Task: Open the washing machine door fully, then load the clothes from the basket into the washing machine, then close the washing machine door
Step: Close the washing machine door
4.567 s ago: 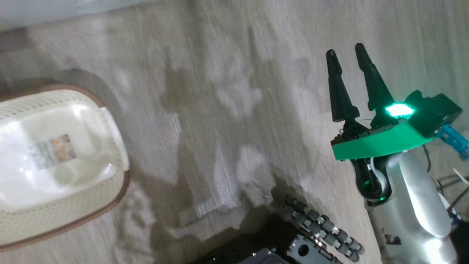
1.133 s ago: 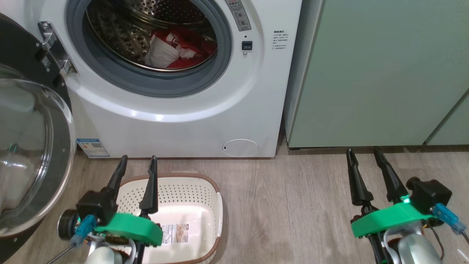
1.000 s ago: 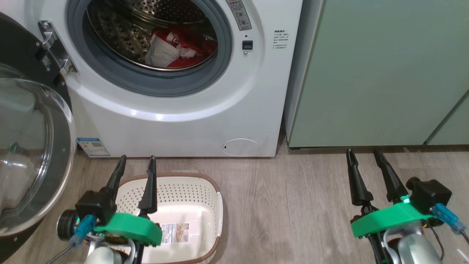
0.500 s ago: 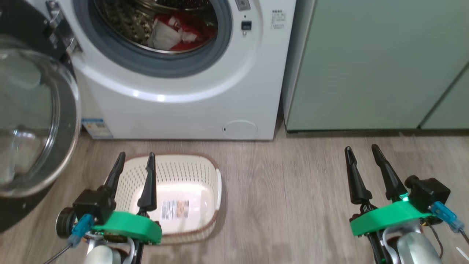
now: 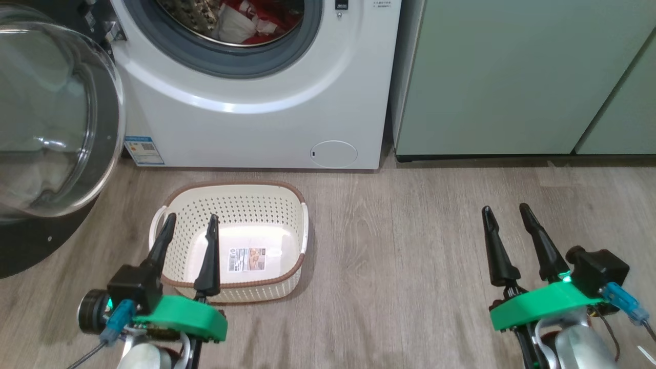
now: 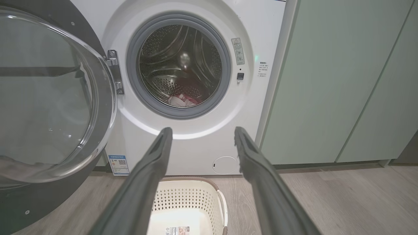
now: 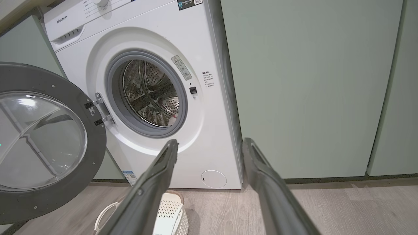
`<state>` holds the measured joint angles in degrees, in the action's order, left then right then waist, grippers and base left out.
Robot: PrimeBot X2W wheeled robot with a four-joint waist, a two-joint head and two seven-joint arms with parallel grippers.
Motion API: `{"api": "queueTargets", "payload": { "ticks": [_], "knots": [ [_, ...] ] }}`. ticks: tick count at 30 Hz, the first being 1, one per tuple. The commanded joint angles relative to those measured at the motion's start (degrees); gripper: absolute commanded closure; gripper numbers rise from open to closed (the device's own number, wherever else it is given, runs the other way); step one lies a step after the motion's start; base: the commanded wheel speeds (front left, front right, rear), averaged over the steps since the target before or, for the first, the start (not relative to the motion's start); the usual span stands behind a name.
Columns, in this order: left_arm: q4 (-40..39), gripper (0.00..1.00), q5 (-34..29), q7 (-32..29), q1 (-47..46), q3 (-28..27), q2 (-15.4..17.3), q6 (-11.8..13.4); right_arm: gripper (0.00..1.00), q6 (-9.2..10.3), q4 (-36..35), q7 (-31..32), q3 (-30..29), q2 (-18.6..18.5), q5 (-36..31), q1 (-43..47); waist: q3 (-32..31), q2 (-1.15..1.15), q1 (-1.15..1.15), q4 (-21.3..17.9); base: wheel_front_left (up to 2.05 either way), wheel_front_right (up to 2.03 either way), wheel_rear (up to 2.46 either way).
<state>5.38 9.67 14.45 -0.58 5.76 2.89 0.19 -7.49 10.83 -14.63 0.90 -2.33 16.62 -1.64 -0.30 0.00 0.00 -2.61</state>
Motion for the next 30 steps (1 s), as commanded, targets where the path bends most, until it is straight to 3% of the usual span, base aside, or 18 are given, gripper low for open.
{"api": "queueTargets", "payload": {
  "ticks": [1,22,30],
  "knots": [
    [-1.7,0.00,0.2,0.5,-2.0,-1.5,0.0,0.2,0.00,0.00,-1.8,-0.4,1.4,-0.5,-0.2,-2.7,0.0,0.00,0.00,0.0,0.00,0.00,0.00],
    [-0.8,0.00,0.1,0.5,-1.9,-1.2,0.0,0.1,0.00,0.00,-1.4,-0.4,1.4,-0.5,-0.1,-2.8,-0.6,0.00,0.00,-0.3,0.00,0.00,0.00],
    [-0.4,0.00,0.3,0.5,-2.1,0.0,0.0,0.6,0.00,0.00,-1.7,-0.4,1.4,-0.5,-0.4,-2.4,0.0,0.00,0.00,2.3,0.00,0.00,0.00]
  ]
}}
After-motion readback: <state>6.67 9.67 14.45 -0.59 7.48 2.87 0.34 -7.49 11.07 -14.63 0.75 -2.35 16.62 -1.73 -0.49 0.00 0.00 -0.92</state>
